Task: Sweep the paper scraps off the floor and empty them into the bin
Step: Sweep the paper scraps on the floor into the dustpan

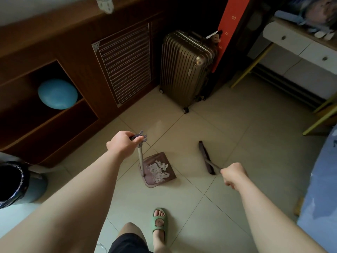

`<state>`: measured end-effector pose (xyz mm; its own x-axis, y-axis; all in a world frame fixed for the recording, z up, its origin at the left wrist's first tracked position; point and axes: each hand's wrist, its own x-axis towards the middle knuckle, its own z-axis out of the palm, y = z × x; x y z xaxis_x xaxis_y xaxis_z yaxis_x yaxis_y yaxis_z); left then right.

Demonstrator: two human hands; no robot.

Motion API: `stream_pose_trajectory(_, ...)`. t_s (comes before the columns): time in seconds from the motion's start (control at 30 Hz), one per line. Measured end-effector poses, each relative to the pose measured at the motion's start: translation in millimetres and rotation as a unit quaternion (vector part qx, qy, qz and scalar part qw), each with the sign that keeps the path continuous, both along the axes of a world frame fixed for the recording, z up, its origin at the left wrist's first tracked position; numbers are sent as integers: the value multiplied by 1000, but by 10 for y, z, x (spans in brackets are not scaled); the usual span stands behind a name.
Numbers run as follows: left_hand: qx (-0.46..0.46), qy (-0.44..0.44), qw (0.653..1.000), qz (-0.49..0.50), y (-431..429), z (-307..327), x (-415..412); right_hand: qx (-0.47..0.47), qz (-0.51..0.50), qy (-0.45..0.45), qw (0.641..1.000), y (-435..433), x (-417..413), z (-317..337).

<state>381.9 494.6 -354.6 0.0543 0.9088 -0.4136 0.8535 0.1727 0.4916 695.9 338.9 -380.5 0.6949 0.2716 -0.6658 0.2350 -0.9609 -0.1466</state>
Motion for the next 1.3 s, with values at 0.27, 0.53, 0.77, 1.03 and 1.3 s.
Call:
stream_pose_trajectory(0.27,-3,-3,1000,4,-43,0,93,73,-20,109,991,181,-231,414)
stream_pose_trajectory(0.53,5,-9,1000,12,-36,-31,98,91,19,87,992,272,-61,920)
stream_pose_trajectory(0.77,2,2,1000,25,-76,-62,-21,83,52,61,993,325,-251,978)
stream_pose_trajectory(1.03,-27,-9,1000,-2,-108,-80,-217,81,-17,38,996,162,-504,824)
stream_pose_trajectory(1.3,9,-30,998,-52,-179,36,-317,101,-100,33,989,-305,-831,902)
